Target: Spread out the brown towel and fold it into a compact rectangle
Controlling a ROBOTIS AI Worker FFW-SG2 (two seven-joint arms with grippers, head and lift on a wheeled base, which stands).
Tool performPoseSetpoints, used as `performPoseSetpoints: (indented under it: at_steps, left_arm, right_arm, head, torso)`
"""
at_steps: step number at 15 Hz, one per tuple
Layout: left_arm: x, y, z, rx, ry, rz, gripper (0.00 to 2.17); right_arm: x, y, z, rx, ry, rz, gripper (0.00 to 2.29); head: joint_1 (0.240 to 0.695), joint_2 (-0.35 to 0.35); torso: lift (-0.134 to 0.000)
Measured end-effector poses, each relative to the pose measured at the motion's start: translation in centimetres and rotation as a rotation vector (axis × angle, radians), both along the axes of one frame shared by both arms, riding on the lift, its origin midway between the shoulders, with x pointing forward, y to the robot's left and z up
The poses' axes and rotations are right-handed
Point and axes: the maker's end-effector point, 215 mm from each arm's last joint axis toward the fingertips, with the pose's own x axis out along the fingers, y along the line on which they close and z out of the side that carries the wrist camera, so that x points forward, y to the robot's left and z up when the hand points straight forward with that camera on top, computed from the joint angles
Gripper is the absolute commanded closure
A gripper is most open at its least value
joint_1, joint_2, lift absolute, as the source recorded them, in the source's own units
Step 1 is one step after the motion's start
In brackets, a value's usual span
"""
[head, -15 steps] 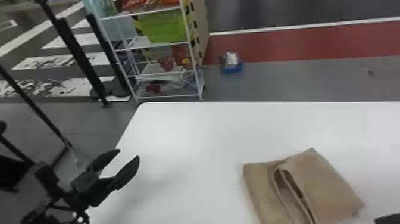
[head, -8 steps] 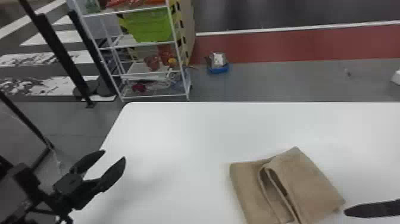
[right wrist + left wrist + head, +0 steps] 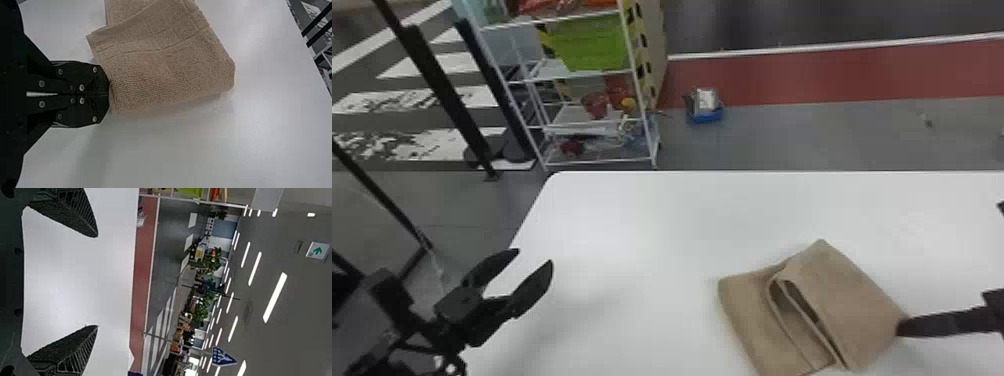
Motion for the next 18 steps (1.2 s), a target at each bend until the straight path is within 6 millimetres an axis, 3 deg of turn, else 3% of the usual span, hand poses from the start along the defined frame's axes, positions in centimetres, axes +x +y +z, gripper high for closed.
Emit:
performPoseSetpoints:
  at_steps: [8, 13, 18]
  left_arm:
    - [0.5, -0.5, 0.2, -0.005, -0.008, -0.010, 0.05]
    - [0.7, -0.6, 0.2, -0.007, -0.008, -0.013, 0.05]
    - [0.6, -0.5, 0.2, -0.009, -0.009, -0.012, 0.05]
  right_arm:
    - [5.1, 0.6, -0.9, -0.058, -0.014, -0.100, 1.73]
    - [8.5, 4.1, 1.1, 0.009, -0.035, -0.130, 1.73]
    - [10.4, 7.9, 1.8, 0.046, -0.065, -0.100, 1.73]
  head:
    - [0.695, 0.200]
    - [0.695, 0.227]
    - [0.695, 0.268]
  torso:
    - [-0.124]
    - [-0.124]
    - [-0.124]
